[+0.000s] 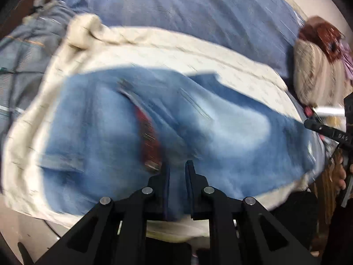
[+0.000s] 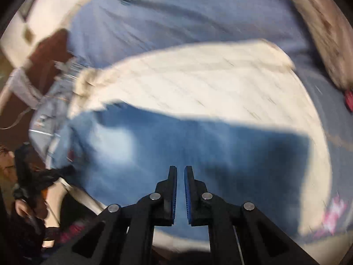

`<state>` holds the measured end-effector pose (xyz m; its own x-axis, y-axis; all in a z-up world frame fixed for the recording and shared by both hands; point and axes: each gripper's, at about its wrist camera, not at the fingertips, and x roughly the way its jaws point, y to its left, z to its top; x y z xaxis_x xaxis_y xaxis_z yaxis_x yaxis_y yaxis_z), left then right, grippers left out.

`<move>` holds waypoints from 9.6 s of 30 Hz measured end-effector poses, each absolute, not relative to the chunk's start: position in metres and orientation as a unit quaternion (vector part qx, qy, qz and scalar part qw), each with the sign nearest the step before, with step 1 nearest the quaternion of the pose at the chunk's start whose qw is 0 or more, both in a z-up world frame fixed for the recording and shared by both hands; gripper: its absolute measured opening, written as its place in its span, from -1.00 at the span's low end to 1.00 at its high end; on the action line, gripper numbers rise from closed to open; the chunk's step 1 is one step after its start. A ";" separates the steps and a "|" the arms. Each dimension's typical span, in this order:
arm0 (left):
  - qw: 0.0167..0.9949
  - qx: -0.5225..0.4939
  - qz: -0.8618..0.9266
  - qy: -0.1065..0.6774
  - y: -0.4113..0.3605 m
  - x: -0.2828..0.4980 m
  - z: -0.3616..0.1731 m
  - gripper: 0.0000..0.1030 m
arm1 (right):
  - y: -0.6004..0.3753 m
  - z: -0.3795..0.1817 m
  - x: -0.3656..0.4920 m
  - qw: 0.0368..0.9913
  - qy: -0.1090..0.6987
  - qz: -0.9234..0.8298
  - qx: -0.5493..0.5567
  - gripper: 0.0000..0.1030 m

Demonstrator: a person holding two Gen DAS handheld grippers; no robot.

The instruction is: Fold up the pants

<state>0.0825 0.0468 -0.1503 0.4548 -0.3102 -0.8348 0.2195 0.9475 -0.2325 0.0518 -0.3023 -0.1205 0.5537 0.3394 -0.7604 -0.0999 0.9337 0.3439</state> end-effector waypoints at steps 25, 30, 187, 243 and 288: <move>0.849 -0.018 -0.135 0.511 0.111 0.090 -0.191 -0.65 | -0.164 -0.122 0.129 0.913 0.296 0.269 0.076 -0.57; 0.849 -0.034 -0.127 0.512 0.116 0.091 -0.183 -0.65 | -0.161 -0.134 0.150 0.897 0.350 0.261 0.072 0.20; 0.788 0.044 -0.292 0.540 -0.118 0.075 -0.199 0.17 | -0.308 -0.201 0.103 0.772 0.437 0.190 0.422 0.13; 0.845 -0.181 -0.095 0.495 0.156 0.077 -0.186 0.55 | -0.175 -0.205 0.060 0.785 0.404 0.344 0.320 0.28; 0.803 0.252 -0.341 0.418 -0.257 -0.005 -0.163 -0.60 | -0.429 -0.186 -0.016 0.810 0.195 0.173 0.526 0.29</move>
